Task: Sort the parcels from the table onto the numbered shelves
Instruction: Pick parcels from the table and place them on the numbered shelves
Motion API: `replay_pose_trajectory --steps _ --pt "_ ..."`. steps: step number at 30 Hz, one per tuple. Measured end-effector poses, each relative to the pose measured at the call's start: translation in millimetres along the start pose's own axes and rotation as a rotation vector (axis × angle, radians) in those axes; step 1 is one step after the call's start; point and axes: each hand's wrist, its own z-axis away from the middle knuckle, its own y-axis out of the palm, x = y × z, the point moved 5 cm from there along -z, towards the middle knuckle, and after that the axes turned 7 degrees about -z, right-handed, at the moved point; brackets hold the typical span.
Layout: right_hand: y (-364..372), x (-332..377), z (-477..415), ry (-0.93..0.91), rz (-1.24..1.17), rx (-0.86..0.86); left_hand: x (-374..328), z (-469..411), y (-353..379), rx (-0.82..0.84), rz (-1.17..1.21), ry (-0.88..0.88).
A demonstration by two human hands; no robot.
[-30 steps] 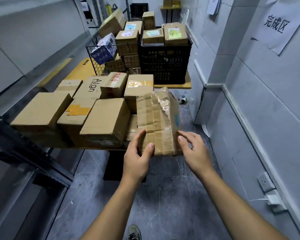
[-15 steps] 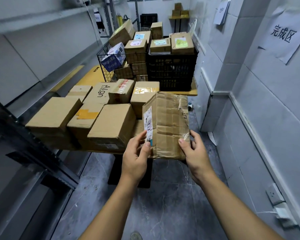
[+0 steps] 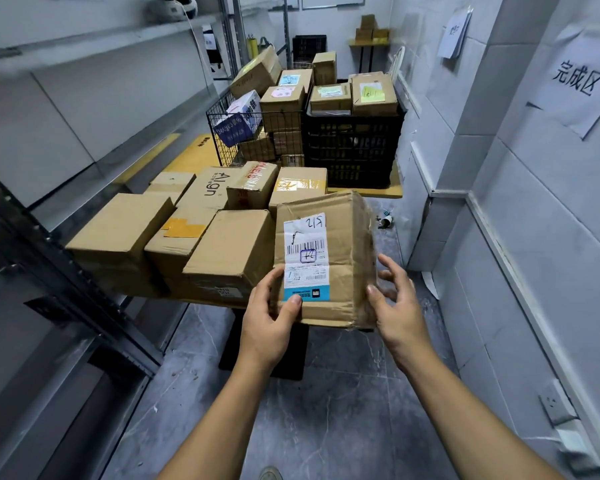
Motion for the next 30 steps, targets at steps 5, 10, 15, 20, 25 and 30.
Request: replay_pose_trajectory --steps 5,10,15,20,25,30 --pt "2.4 3.8 -1.6 -0.047 0.050 0.036 -13.9 5.5 -4.3 -0.068 -0.130 0.072" --pt "12.7 4.2 0.4 0.056 -0.054 0.179 -27.6 16.4 -15.2 -0.196 -0.269 0.169" --pt "36.0 7.6 9.2 0.053 -0.110 0.260 -31.9 30.2 -25.5 -0.251 -0.381 0.202" --pt "67.8 5.7 17.4 0.052 -0.057 0.340 -28.9 49.4 -48.1 -0.315 -0.428 0.152" --pt "111.2 15.4 26.8 0.015 -0.057 0.391 -19.3 61.5 -87.4 -0.395 -0.463 0.111" --pt "167.6 27.8 34.9 -0.015 -0.083 0.446 -8.8 64.1 -135.3 -0.466 -0.505 0.080"
